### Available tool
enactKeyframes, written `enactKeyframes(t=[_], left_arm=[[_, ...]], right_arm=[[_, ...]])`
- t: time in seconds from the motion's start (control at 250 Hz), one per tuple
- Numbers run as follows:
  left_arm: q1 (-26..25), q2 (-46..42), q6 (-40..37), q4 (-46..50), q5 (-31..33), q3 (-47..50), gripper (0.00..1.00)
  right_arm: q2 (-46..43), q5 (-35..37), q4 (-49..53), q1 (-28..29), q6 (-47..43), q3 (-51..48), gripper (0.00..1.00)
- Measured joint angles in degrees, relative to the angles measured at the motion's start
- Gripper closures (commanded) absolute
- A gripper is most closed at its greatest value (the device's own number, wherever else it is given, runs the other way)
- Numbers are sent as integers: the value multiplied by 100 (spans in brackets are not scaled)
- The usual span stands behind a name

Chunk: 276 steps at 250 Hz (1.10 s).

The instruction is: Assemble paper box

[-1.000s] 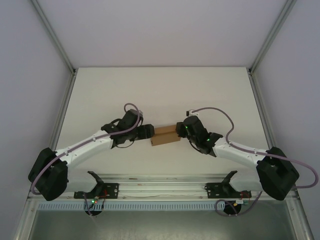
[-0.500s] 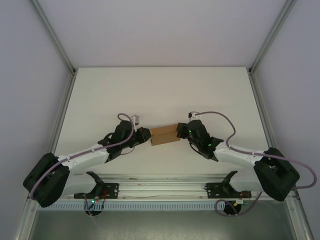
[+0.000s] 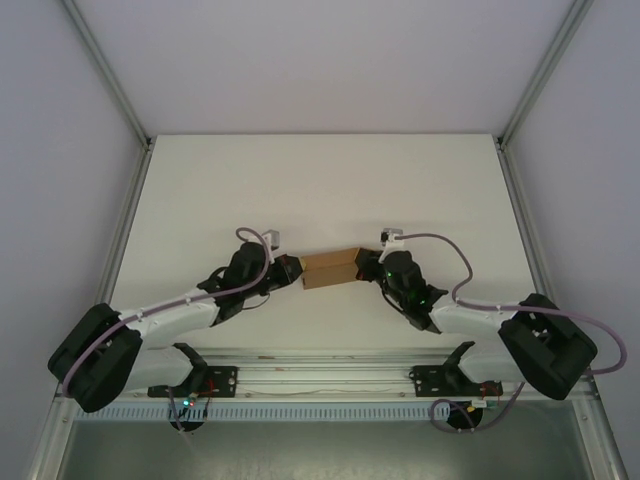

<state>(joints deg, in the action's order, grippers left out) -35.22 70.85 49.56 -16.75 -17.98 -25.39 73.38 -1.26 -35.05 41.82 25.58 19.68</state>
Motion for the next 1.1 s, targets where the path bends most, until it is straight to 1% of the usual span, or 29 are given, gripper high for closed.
enactKeyframes(t=[0.096,0.124,0.16,0.204,0.252,0.296,0.34,0.392,0.444,0.464,0.524,0.564,0.572,0.612,0.679,0.743,0.775,0.783,0.879,0.943,1.103], left_arm=[[-35,4,-149,391,68,-201,82],[-42,13,-190,498,83,-262,79],[-42,15,-251,656,87,-356,72],[-42,15,-315,841,92,-481,71],[-42,31,-426,1073,118,-627,66],[-42,39,-494,1320,184,-761,58],[-42,50,-560,1598,258,-892,47],[-42,55,-721,1930,365,-1038,44],[-42,55,-791,2253,479,-1189,37],[-42,57,-872,2393,518,-1266,32],[-42,79,-1040,2712,645,-1497,13],[-42,87,-1115,2905,737,-1679,1],[-42,90,-1104,2940,758,-1716,0],[-42,92,-1178,3075,861,-1908,0],[-42,87,-1325,3226,1019,-2210,0],[-39,74,-1414,3333,1174,-2424,0],[-39,50,-1473,3401,1266,-2511,0],[-39,46,-1480,3421,1287,-2529,0],[0,-83,-1567,3731,1622,-2734,0],[76,-223,-1635,3936,1912,-2806,0],[363,-691,-1740,4360,2461,-2815,0]], right_arm=[[-133,0,376,0,-11,160,96],[-164,0,535,0,-11,232,94],[-212,-2,776,0,-11,339,92],[-271,-9,1104,0,-11,470,87],[-334,-11,1429,0,9,592,82],[-398,-31,1757,2,-17,708,76],[-448,-48,2081,2,-20,824,72],[-481,-52,2433,2,-17,970,66],[-490,-66,2785,17,-72,1154,58],[-487,-72,2924,26,-85,1237,55],[-487,-66,3274,55,-129,1491,48],[-487,-48,3491,59,-201,1674,45],[-487,-44,3526,61,-229,1709,44],[-487,-17,3713,61,-289,1915,40],[-487,17,3923,61,-455,2201,30],[-487,13,4065,61,-721,2417,16],[-487,-31,4120,61,-916,2498,2],[-487,-33,4133,61,-944,2514,0],[-487,-343,4308,61,-1845,2702,0],[-487,-656,4465,61,-2658,2828,0],[-444,-1768,5259,61,-5337,3261,0]])
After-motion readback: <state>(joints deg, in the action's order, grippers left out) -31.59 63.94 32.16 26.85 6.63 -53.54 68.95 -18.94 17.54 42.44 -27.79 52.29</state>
